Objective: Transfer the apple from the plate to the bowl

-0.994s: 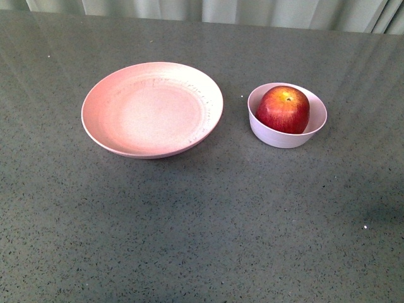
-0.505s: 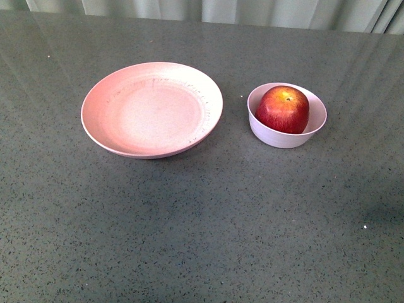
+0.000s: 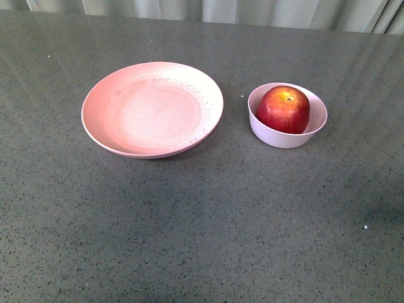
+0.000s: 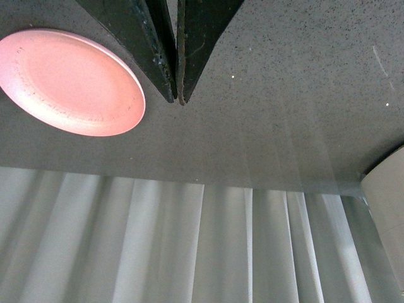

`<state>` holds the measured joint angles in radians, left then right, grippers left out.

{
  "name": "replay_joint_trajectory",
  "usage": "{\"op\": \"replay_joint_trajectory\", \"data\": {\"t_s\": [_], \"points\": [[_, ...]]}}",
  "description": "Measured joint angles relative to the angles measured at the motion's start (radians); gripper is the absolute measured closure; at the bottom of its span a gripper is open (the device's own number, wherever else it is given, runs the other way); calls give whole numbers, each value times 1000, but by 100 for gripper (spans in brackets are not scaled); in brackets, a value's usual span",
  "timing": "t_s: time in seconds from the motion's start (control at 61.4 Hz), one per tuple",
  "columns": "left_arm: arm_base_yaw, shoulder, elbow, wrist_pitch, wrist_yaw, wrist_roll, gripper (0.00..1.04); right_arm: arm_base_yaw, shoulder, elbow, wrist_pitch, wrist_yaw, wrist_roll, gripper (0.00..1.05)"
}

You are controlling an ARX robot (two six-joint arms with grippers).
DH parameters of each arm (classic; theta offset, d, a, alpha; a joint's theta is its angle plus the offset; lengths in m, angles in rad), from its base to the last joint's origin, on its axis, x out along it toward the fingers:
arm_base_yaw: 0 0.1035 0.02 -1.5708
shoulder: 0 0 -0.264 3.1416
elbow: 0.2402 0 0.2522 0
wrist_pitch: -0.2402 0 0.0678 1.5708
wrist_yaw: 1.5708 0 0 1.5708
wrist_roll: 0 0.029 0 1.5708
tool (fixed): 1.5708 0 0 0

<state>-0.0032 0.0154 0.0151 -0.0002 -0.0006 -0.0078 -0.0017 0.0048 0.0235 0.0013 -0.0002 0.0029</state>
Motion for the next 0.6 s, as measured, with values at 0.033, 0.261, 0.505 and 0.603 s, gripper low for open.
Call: {"op": "replay_joint_trajectory", "data": {"t_s": [0.033,0.261,0.505,0.603], "points": [[0,0,0,0,0,0,103,0,0,0,0,0,0,9],[0,0,0,0,0,0,81,0,0,0,0,0,0,9],[0,0,0,0,0,0,34,0,0,0,0,0,0,9],[0,0,0,0,0,0,9,0,0,0,0,0,0,9]]}}
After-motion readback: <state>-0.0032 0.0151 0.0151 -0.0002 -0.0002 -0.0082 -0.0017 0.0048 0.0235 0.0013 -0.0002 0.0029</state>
